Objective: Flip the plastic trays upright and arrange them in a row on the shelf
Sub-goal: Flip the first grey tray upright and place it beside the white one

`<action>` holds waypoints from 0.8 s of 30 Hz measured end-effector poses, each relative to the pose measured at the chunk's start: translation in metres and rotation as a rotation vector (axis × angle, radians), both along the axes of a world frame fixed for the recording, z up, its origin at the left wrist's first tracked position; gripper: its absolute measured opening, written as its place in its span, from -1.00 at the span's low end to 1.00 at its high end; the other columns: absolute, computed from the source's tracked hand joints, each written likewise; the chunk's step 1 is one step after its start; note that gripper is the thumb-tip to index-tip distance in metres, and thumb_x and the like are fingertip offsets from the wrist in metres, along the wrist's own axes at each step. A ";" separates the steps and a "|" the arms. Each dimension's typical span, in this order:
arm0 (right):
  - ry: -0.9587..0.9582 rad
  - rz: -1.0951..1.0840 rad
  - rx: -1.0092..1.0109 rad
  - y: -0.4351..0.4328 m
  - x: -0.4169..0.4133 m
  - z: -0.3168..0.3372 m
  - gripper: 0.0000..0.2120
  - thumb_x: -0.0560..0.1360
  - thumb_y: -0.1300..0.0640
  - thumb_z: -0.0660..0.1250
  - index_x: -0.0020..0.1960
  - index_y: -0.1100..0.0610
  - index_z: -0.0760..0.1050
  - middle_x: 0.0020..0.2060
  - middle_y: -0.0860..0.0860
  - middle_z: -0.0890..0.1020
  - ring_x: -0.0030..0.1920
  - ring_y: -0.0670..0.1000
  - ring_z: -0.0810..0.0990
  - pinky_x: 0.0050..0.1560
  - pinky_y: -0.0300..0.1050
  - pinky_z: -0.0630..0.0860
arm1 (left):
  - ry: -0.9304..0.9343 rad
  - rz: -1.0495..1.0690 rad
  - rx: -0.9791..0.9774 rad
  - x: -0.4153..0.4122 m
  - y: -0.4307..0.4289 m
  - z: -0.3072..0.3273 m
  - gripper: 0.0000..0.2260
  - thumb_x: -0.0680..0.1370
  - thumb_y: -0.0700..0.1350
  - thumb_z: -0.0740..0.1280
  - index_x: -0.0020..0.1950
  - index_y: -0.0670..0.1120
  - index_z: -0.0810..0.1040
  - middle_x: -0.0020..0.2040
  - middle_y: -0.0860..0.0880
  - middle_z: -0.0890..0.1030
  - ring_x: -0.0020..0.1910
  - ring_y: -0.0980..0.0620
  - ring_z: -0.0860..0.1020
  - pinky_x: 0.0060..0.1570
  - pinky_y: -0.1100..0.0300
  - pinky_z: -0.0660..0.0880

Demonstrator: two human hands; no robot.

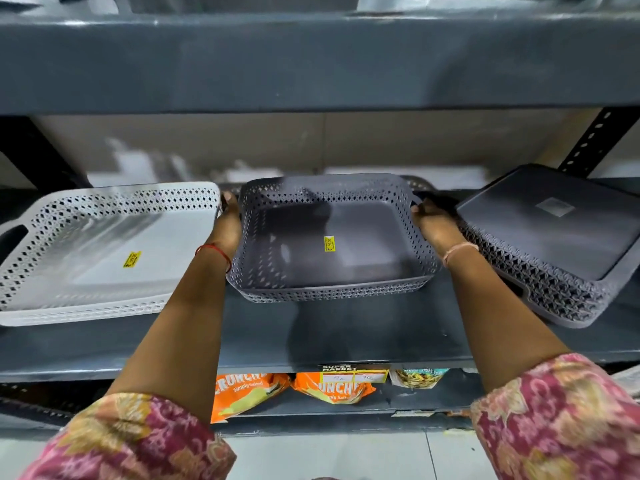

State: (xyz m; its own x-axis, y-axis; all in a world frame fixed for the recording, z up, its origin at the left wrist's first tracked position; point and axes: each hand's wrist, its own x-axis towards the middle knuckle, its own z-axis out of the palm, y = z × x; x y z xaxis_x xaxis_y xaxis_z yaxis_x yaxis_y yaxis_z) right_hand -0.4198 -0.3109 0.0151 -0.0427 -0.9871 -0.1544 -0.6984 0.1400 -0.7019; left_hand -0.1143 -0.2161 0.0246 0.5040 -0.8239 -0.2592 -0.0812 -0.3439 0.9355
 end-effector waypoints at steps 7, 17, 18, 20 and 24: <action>-0.159 -0.028 -0.030 0.010 -0.002 0.002 -0.78 0.57 0.00 0.09 0.10 0.12 0.34 -0.35 0.00 0.39 -0.35 -0.01 0.36 -0.20 -0.09 0.37 | 0.025 0.045 -0.197 -0.016 0.017 0.007 -0.44 0.61 0.15 -0.08 0.32 -0.21 0.44 0.28 -0.19 0.52 0.29 -0.12 0.47 0.36 0.02 0.36; 0.161 0.090 -0.586 0.057 -0.037 0.021 -0.40 0.43 -0.09 0.28 0.37 0.21 0.34 0.48 0.21 0.20 0.45 0.22 0.23 0.43 0.07 0.22 | -0.484 -0.163 -0.328 -0.110 0.008 0.021 -0.52 0.60 0.00 0.11 0.49 -0.14 0.17 0.51 -0.17 0.22 0.51 -0.09 0.16 0.51 0.10 0.09; 0.172 0.093 -0.605 0.059 -0.046 0.024 -0.41 0.42 -0.08 0.29 0.35 0.21 0.36 0.47 0.22 0.22 0.44 0.22 0.26 0.41 0.09 0.26 | -0.468 -0.179 -0.347 -0.125 0.004 0.021 -0.52 0.60 -0.01 0.13 0.48 -0.16 0.18 0.50 -0.18 0.24 0.50 -0.09 0.18 0.50 0.09 0.12; 0.202 0.080 -0.631 0.059 -0.071 0.028 -0.43 0.42 -0.07 0.30 0.32 0.21 0.39 0.45 0.22 0.26 0.40 0.23 0.33 0.35 0.11 0.35 | -0.465 -0.231 -0.397 -0.162 -0.001 0.023 -0.51 0.60 -0.02 0.15 0.47 -0.20 0.18 0.49 -0.20 0.26 0.49 -0.11 0.21 0.49 0.06 0.15; 0.243 0.058 -0.653 0.051 -0.124 0.030 -0.43 0.44 -0.11 0.24 0.34 0.20 0.37 0.45 0.19 0.28 0.41 0.20 0.31 0.34 0.14 0.34 | -0.459 -0.276 -0.441 -0.238 -0.009 0.018 -0.45 0.57 0.00 0.16 0.47 -0.25 0.16 0.50 -0.23 0.21 0.50 -0.11 0.17 0.51 0.06 0.10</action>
State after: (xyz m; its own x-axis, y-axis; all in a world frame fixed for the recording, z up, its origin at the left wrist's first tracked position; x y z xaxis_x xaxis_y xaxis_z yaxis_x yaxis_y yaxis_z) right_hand -0.5435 -0.2597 0.0447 0.0544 -0.8762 0.4788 -0.8398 -0.2995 -0.4528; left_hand -0.3524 -0.2247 0.0426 0.2395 -0.9171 0.3187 -0.5322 0.1505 0.8331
